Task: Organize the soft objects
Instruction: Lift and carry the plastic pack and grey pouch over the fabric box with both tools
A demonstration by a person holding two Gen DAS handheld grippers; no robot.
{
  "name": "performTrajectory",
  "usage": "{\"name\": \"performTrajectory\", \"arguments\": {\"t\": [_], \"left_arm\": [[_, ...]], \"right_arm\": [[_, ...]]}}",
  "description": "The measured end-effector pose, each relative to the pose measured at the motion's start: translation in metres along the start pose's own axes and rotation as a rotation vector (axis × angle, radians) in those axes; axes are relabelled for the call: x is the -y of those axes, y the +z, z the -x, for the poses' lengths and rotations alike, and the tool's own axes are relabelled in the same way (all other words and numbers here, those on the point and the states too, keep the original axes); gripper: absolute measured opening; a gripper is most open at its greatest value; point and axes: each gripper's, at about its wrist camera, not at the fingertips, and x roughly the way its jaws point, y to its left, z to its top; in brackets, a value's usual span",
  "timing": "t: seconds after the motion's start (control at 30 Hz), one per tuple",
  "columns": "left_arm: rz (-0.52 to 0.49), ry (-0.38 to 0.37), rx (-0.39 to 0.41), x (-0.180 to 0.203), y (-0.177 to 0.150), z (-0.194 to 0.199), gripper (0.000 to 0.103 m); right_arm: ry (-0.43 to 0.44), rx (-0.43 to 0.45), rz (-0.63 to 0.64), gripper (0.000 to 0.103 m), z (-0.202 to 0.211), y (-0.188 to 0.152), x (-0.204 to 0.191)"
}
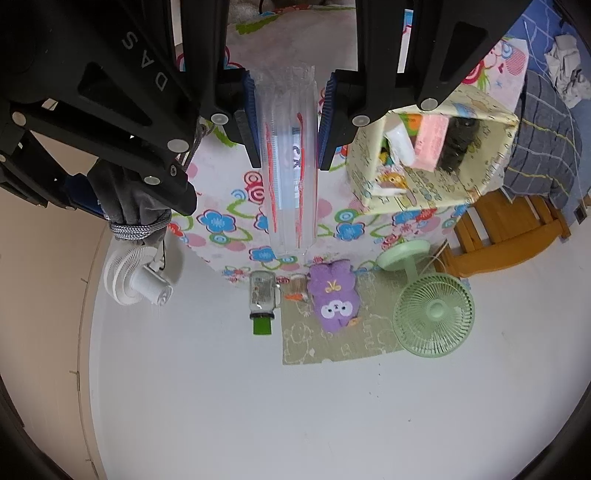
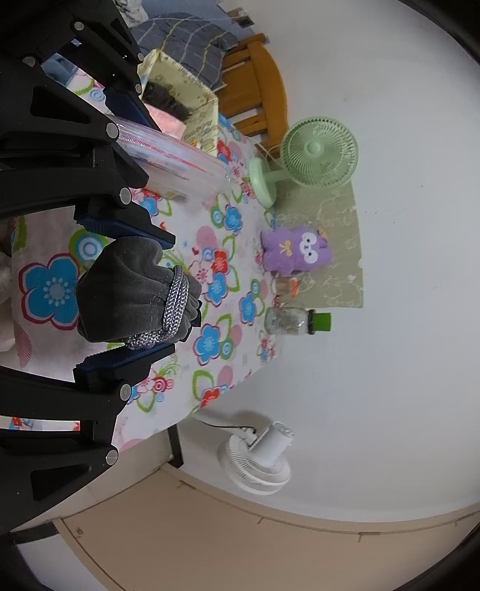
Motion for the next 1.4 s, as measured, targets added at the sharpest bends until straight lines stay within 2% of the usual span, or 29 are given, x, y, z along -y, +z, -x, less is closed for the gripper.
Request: {"name": "performTrajectory", "arguments": {"t": [0.2,0.6,1.4], "left_arm": [[-0.002,0.017,0.035,-0.004,0.012,0.013,0.028],[0.005,0.048,0.039,-0.024,0.025,0.016,0.028],[0.063,0.100,-0.001,-0.097,0.027,-0.024,0.028]], "right_arm": [[0.018,0.030,0.008,0.054,0.012,0.015,-0.005],[0.072,0.044,0.028,0.054,0.010,0.033,-0.025],[0.144,-0.003,0.091,0.054,-0.049,0.052,-0.098]]}}
